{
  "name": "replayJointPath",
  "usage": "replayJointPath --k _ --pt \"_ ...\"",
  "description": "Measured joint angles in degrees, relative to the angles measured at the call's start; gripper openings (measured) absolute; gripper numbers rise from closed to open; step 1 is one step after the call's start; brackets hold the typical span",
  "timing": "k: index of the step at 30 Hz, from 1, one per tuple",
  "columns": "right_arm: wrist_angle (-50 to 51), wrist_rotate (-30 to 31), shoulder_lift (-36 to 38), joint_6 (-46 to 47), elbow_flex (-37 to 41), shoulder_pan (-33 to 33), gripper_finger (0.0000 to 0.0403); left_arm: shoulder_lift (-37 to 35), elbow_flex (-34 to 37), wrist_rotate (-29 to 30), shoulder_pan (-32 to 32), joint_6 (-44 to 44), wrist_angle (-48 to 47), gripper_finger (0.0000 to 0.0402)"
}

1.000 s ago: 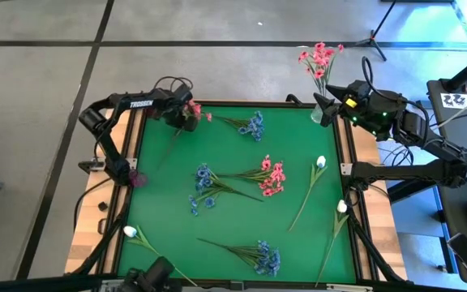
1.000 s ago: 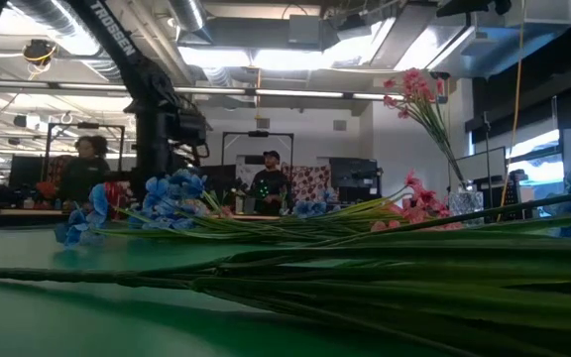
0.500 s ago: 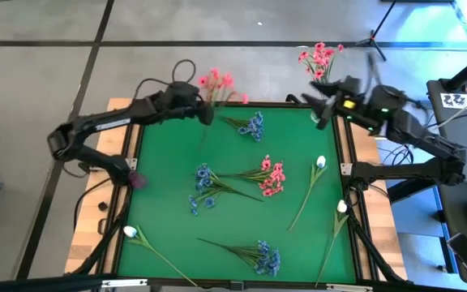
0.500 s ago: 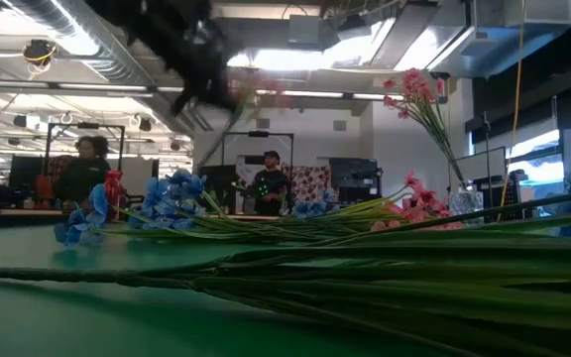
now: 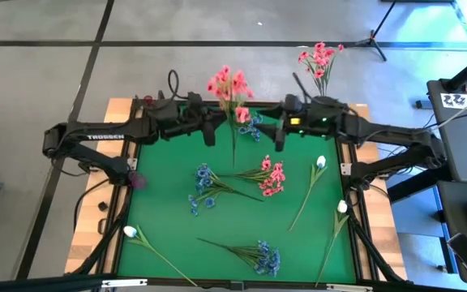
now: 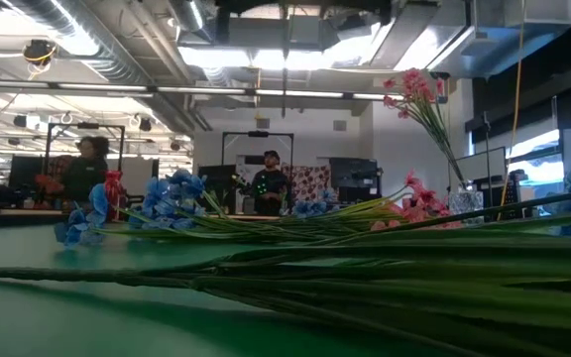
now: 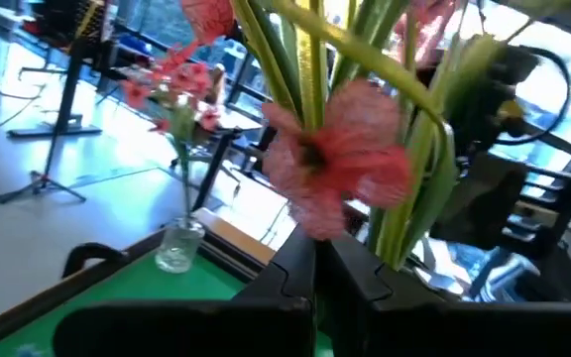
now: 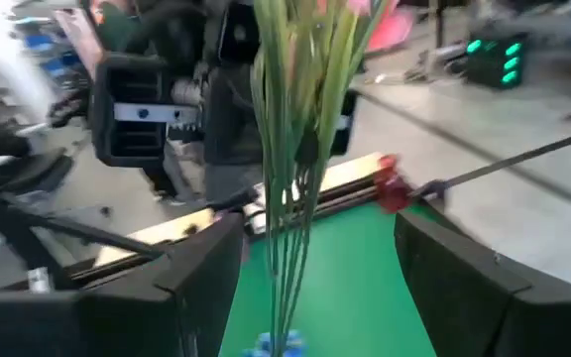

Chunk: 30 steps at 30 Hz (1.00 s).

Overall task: Sort flowers into vase by color
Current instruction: Put the top pink flowers into the transparent vase

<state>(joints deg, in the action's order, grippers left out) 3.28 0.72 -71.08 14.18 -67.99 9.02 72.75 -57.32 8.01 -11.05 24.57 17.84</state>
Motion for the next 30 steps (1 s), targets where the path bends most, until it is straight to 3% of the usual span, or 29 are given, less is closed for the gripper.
replayJointPath --k 4,12,19,23,30 --pt "-4.37 -5.39 -3.21 3.21 0.02 -1.28 0.0264 0.11 0.00 0.41 2.74 -1.06 1.63 0.0003" --pt "-13.16 -10.54 -7.44 9.01 0.00 -2.21 0.0264 0.11 0.00 0.15 5.13 -3.61 3.84 0.0003" --pt "-17.51 -9.35 -10.52 12.63 0.02 -2.73 0.0256 0.13 0.00 -1.62 6.48 -3.85 4.62 0.0004" --pt "-17.77 -9.02 -11.36 12.95 0.02 -3.48 0.0204 0.13 0.00 -1.55 7.84 -3.79 3.74 0.0009" --pt "-17.16 -8.81 -11.36 14.51 0.04 -5.51 0.0033 0.07 0.00 -1.33 8.17 -2.86 0.15 0.0043"
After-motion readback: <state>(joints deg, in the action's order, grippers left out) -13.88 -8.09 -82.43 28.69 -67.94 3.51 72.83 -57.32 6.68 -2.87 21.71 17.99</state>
